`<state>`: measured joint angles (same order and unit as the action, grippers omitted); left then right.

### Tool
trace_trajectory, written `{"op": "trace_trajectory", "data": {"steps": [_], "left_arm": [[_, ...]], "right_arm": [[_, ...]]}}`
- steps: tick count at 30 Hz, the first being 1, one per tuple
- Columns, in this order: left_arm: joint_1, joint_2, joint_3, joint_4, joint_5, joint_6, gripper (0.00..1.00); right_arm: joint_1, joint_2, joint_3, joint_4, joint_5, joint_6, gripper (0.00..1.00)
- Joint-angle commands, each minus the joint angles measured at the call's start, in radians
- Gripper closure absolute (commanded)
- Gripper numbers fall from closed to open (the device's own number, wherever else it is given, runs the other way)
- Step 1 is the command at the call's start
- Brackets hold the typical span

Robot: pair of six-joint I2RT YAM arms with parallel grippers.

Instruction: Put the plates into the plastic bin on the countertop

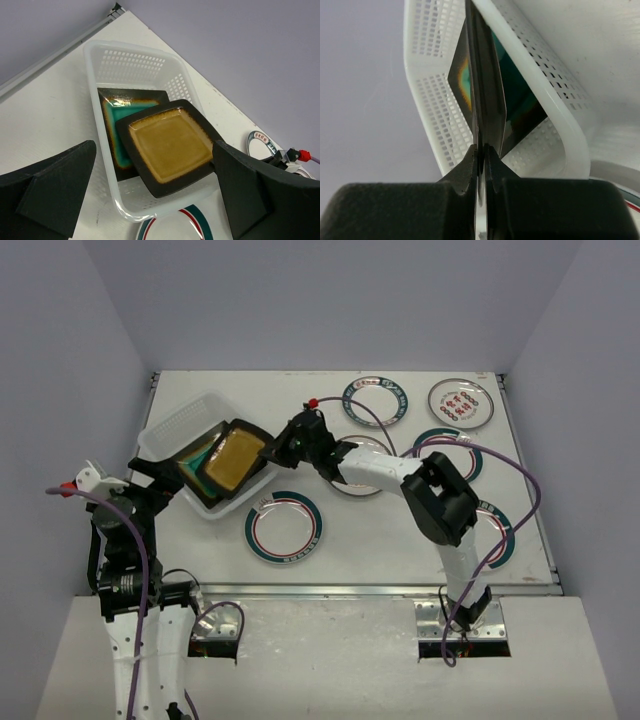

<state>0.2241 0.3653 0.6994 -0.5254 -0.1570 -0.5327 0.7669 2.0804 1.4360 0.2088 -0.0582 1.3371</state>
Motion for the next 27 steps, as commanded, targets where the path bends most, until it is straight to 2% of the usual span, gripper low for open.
{"op": "trace_trajectory", "data": {"steps": [1,3,9,13,15,16,18,19,20,21,22,25,27], "left_arm": [[0.009,-0.007,0.035,0.013,-0.016,-0.012,0.00],[0.010,-0.009,0.035,0.013,-0.018,-0.012,0.00],[0.009,-0.019,0.034,0.013,-0.018,-0.013,0.00],[0.008,-0.019,0.032,0.014,-0.012,-0.012,0.00],[0.006,-0.019,0.032,0.015,-0.010,-0.012,0.00],[0.006,-0.019,0.032,0.016,-0.009,-0.012,0.00],[0.007,-0.020,0.031,0.016,-0.007,-0.012,0.00],[0.006,-0.020,0.031,0.018,-0.007,-0.012,0.00],[0.006,-0.022,0.031,0.017,-0.007,-0.012,0.00],[0.007,-0.023,0.030,0.017,-0.007,-0.011,0.00],[0.008,-0.024,0.029,0.016,-0.007,-0.010,0.00],[0.006,-0.025,0.029,0.018,-0.007,-0.010,0.00],[0.006,-0.025,0.029,0.018,-0.006,-0.010,0.00]], "right_arm": [[0.023,0.018,0.150,0.083,0.171,0.109,1.00],[0.036,0.059,0.193,0.048,0.205,0.120,1.00],[0.051,0.186,0.388,-0.081,0.178,0.172,1.00],[0.061,0.198,0.383,-0.088,0.189,0.193,0.99],[0.066,0.175,0.354,-0.088,0.201,0.193,0.83],[0.068,0.167,0.346,-0.089,0.202,0.191,0.80],[0.071,0.155,0.333,-0.085,0.199,0.183,0.79],[0.074,0.150,0.326,-0.094,0.198,0.182,0.74],[0.074,0.142,0.323,-0.098,0.192,0.183,0.65],[0.074,0.140,0.329,-0.116,0.184,0.181,0.49],[0.075,0.137,0.334,-0.132,0.178,0.176,0.39],[0.083,0.130,0.365,-0.205,0.171,0.141,0.27],[0.089,0.139,0.416,-0.308,0.161,0.100,0.23]]}}
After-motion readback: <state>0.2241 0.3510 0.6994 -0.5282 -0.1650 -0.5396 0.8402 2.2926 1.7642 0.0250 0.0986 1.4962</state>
